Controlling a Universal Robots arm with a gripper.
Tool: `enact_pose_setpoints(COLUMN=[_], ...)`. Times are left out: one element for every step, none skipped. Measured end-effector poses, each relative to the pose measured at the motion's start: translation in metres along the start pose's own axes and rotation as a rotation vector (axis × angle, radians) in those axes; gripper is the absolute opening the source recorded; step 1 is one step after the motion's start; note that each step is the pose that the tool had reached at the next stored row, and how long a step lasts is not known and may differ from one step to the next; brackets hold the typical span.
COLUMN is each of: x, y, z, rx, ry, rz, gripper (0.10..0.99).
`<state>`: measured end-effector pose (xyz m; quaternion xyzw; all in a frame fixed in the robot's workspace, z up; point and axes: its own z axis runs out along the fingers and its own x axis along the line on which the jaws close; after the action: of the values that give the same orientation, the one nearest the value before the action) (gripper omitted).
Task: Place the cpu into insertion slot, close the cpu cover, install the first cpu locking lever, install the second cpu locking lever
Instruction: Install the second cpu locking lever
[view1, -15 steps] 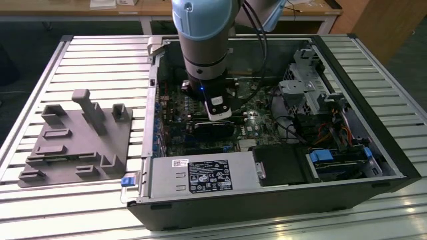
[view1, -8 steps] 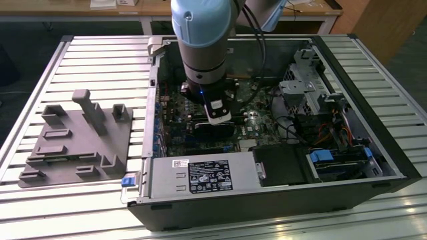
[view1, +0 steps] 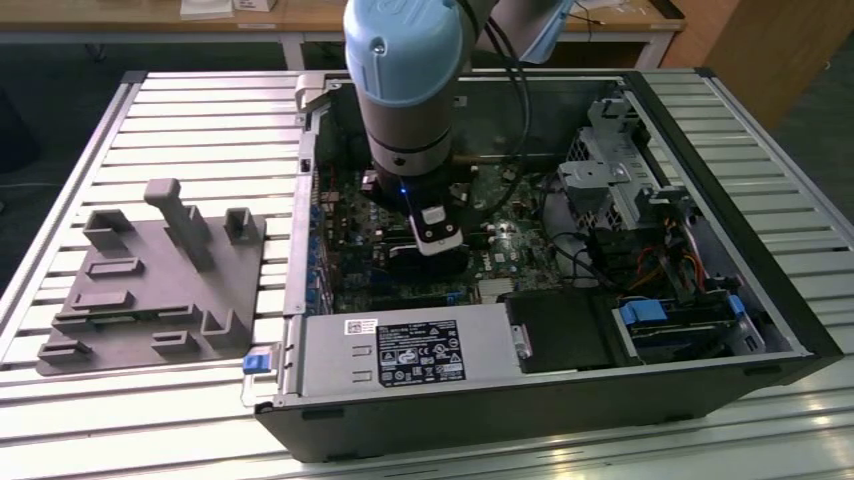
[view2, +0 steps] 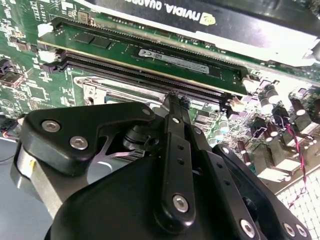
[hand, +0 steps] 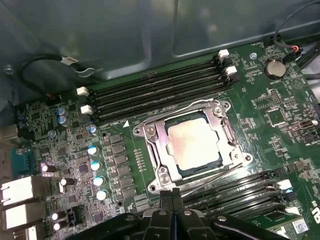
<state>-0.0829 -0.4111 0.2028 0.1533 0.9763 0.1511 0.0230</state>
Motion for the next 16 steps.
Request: enact_pose_setpoints(x=[0.0, 0.0, 0.0001, 0.0003, 0.0005, 0.001, 0.0012, 0.0014, 0.0014, 0.0016, 0.0018, 0.002, 0.0024, 0.0028, 0.0031, 0.0034], y=[-0.0003, -0.0006, -0.0009, -0.0011, -0.0014, -0.0018, -0.0021, -0.0025, -0.0028, -0.003, -0.0032, -0.0034, -0.0037, -0.004, -0.0042, -0.0044], z=[0.0009, 0.0018, 0.0026, 0.0033, 0.0039, 0.0047, 0.0056, 0.0063, 0.007, 0.0076, 0.0082, 0.0087, 0.0091, 0.0095, 0.01, 0.0104], rx=[-0.003, -0.006, -0.008, -0.01, -0.012, -0.013, -0.014, -0.014, -0.016, -0.017, -0.019, -0.021, -0.024, -0.027, -0.03, -0.032], ry=[0.0009, 0.0017, 0.0025, 0.0032, 0.0037, 0.0041, 0.0044, 0.0047, 0.0052, 0.0057, 0.0062, 0.0069, 0.0077, 0.0086, 0.0093, 0.0101], rz=[0.0, 0.001, 0.001, 0.001, 0.001, 0.001, 0.0, 0.0, 0.0, 0.001, 0.001, 0.001, 0.002, 0.002, 0.002, 0.002], gripper=[0.106, 0.106, 0.106, 0.106, 0.106, 0.106, 0.106, 0.106, 0.106, 0.106, 0.106, 0.106, 0.106, 0.106, 0.106, 0.106])
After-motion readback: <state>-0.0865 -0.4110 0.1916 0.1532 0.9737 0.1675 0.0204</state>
